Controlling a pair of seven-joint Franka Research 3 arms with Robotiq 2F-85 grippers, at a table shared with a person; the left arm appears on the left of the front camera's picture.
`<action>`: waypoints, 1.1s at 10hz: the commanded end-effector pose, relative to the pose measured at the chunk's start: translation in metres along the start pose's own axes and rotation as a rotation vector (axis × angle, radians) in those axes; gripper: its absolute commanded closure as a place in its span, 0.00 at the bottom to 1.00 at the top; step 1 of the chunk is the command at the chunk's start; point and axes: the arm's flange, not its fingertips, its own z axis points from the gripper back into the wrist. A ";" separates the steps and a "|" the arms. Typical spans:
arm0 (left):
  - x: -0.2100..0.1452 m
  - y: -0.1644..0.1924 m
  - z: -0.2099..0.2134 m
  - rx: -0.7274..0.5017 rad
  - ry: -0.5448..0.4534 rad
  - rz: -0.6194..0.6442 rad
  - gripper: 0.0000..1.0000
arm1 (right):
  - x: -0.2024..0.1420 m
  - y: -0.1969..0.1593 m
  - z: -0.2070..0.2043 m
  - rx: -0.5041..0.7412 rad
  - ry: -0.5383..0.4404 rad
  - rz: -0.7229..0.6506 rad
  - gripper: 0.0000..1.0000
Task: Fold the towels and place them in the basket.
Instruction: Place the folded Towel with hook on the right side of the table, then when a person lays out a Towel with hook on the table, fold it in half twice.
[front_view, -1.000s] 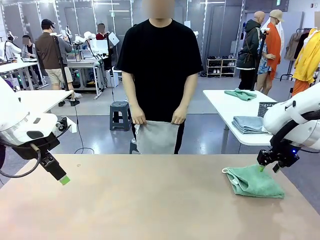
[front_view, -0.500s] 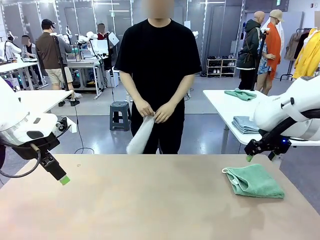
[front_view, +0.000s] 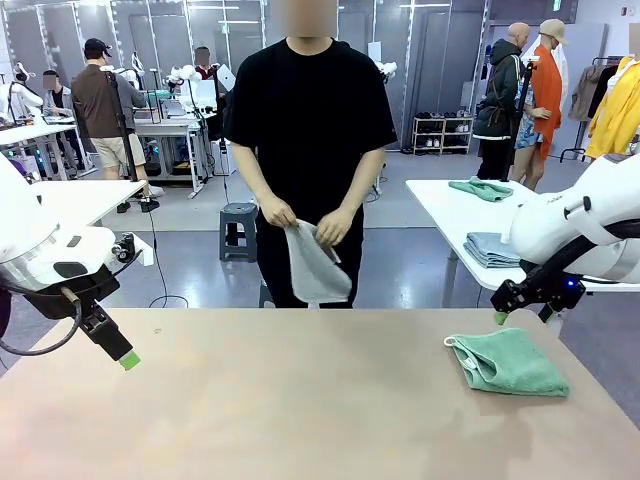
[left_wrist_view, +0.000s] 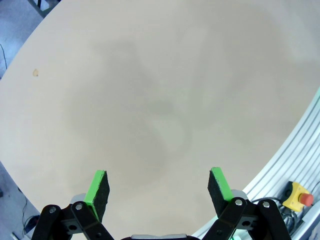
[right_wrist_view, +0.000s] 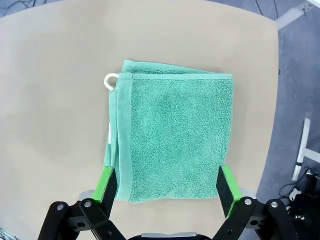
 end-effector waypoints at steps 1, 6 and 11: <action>0.003 0.000 0.000 0.011 0.004 0.010 0.00 | 0.004 -0.002 -0.001 0.001 0.003 0.001 0.00; 0.003 0.000 0.000 0.011 0.004 0.010 0.00 | 0.004 -0.002 -0.001 0.001 0.003 0.001 0.00; 0.003 0.000 0.000 0.011 0.004 0.010 0.00 | 0.004 -0.002 -0.001 0.001 0.003 0.001 0.00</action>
